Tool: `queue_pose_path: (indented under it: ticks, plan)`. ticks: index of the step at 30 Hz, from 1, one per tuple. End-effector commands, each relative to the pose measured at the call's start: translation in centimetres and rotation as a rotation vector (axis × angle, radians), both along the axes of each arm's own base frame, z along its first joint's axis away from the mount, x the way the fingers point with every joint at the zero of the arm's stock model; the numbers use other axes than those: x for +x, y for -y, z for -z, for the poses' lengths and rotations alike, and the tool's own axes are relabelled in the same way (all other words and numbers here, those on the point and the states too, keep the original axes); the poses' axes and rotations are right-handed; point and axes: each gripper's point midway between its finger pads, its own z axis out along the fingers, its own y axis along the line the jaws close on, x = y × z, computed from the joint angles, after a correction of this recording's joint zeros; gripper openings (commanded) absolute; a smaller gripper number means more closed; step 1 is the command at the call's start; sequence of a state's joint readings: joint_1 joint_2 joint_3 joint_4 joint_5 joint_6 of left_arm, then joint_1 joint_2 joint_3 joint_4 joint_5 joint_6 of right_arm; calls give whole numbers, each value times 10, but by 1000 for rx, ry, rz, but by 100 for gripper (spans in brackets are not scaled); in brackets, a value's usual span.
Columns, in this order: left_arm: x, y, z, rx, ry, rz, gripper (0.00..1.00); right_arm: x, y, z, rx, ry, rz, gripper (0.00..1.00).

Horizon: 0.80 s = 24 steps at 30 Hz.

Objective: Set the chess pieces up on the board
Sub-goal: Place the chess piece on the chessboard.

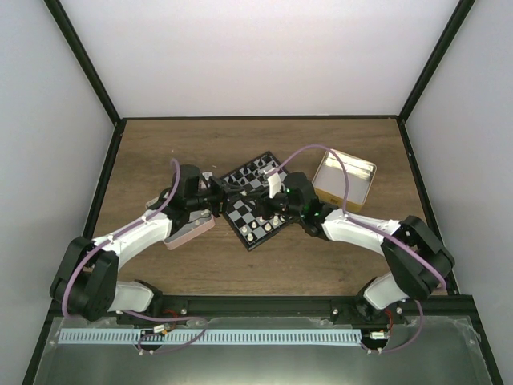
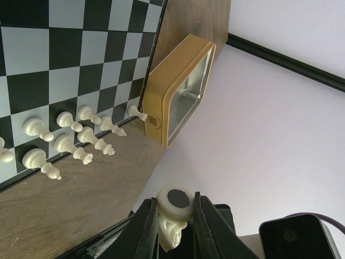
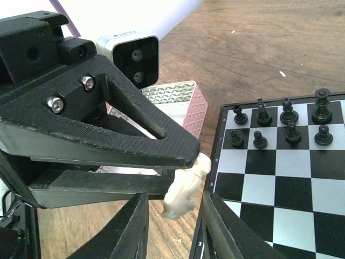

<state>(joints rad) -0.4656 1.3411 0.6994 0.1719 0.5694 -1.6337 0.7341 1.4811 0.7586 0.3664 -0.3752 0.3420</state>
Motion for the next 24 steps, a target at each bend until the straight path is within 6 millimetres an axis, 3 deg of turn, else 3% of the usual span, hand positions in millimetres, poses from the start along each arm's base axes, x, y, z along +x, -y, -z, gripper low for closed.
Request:
queue_pose_path:
  ticks: [1, 14, 19, 24]
  plan:
    - [3, 6, -14, -35, 14, 7, 9, 11, -7, -20, 32, 48, 26, 26]
    - [0, 10, -13, -18, 22, 17, 11, 21, -2, -20, 24, 43, 106, 3]
    - [-2, 18, -15, 27, 60, 51, 28, 15, 1, -31, 45, 17, 106, 1]
    - [5, 11, -20, 121, 190, 48, 41, 9, 11, -35, 5, -93, 133, 1]
